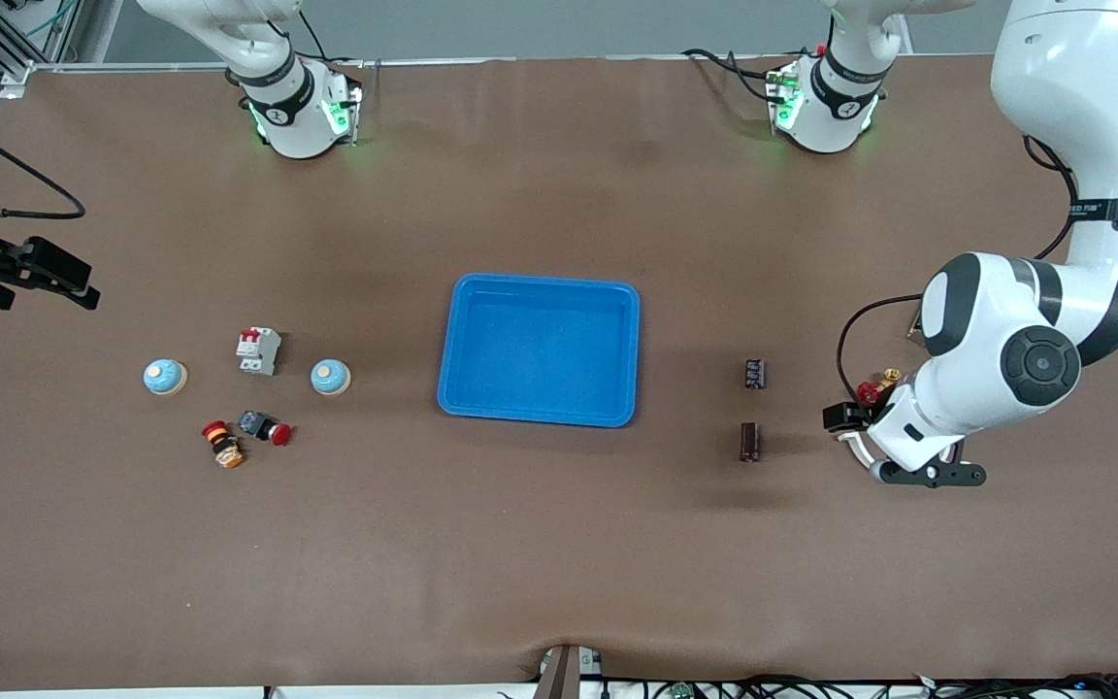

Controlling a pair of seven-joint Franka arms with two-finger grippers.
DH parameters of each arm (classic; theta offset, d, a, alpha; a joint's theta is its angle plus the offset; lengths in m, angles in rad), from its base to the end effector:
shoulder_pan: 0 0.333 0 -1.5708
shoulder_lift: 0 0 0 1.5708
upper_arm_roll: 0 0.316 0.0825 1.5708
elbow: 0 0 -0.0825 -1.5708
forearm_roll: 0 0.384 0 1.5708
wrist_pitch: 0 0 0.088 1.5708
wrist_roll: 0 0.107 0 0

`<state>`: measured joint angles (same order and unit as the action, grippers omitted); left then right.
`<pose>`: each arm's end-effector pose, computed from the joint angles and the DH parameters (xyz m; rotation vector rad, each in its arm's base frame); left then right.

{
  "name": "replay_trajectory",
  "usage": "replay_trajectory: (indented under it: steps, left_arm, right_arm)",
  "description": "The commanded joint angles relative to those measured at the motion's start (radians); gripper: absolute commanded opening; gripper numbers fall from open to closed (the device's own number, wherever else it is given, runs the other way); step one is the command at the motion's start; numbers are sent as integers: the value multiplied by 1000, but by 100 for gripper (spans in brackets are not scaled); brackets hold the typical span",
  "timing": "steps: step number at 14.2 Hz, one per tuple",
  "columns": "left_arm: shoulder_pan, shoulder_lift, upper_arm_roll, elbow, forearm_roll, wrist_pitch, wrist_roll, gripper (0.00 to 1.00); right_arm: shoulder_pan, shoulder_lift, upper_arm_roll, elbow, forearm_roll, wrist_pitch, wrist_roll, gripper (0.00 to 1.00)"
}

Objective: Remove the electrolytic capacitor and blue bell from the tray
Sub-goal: 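Open the left gripper and lift it off the capacitor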

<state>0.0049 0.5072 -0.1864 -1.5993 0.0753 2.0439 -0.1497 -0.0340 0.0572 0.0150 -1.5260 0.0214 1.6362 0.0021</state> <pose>0.6713 -0.1027 0.3365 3.1239 -0.0740 -0.0884 0.5789 -0.0091 0.6193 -3.1185 0.0343 -0.0830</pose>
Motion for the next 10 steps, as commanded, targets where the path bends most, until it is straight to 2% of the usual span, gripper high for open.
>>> replay_trajectory:
  steps: [1, 10]
  left_arm:
    - [21, -27, -12, -16, -25, -25, 45, 100]
    - [35, -91, -12, -16, -26, -129, 52, 100]
  right_arm:
    - [-1, -14, 2, 0, -9, -3, -7, 100]
    - [2, -11, 2, 0, -11, -3, -7, 100]
